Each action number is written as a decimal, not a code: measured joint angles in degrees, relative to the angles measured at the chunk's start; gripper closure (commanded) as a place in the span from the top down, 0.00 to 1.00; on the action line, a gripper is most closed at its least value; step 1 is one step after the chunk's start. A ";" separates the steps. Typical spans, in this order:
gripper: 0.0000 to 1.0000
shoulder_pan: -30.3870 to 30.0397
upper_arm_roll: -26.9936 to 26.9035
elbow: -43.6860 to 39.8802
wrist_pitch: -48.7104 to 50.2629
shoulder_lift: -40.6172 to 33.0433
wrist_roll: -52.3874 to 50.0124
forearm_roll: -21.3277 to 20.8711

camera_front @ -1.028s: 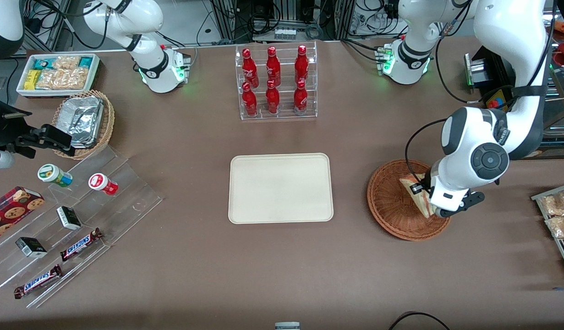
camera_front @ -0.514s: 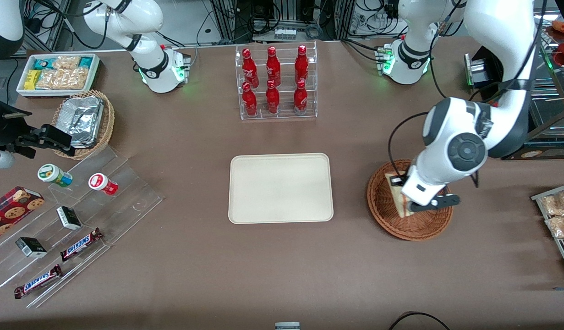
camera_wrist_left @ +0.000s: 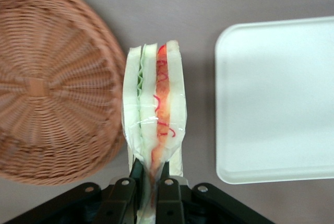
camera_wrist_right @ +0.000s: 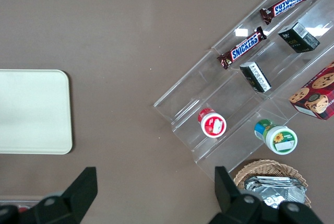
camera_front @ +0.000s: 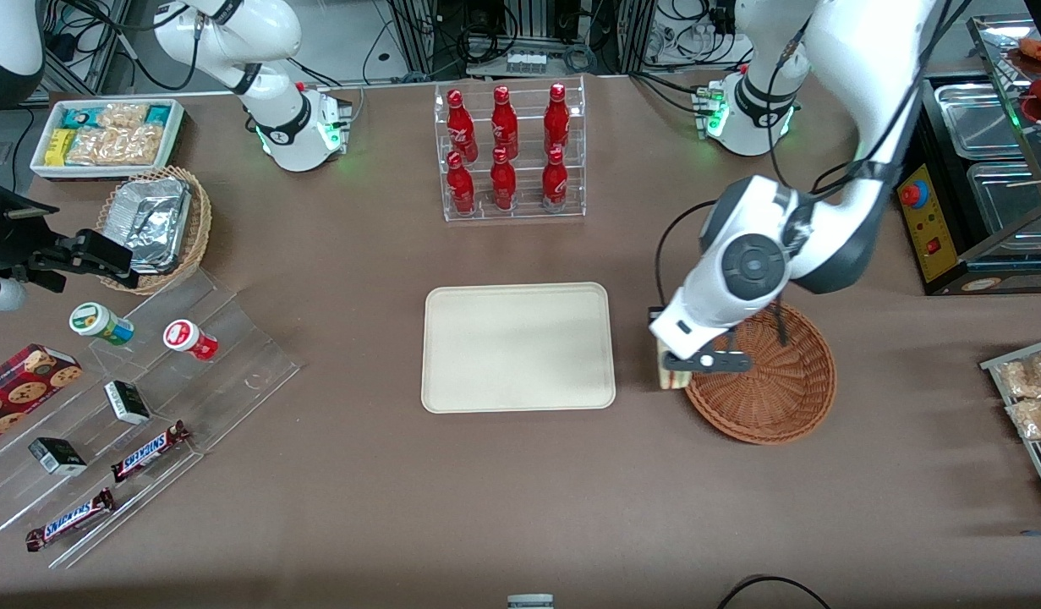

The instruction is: Place sandwich from basket to tray

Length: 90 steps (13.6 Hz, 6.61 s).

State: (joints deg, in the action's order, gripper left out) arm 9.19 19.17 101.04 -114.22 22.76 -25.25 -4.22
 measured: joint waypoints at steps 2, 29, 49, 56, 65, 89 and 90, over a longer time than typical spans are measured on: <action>0.00 1.98 0.06 -0.19 -0.90 1.58 0.00 0.00; 0.00 15.62 -0.13 -23.80 -1.98 23.30 -11.41 -2.81; 1.00 15.85 -0.15 -24.11 -1.95 24.47 -14.52 -3.81; 1.00 15.42 -0.71 -26.91 -1.86 24.40 -14.99 -3.85; 1.00 8.99 -3.26 -30.04 1.60 19.62 -14.99 -5.30; 1.00 -14.90 -3.74 -30.05 30.78 -1.63 21.78 -4.99; 1.00 -15.37 -3.75 -29.91 31.86 -2.95 21.93 -4.94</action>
State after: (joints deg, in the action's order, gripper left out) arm -6.18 15.42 71.13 -82.36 19.81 -3.33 -9.16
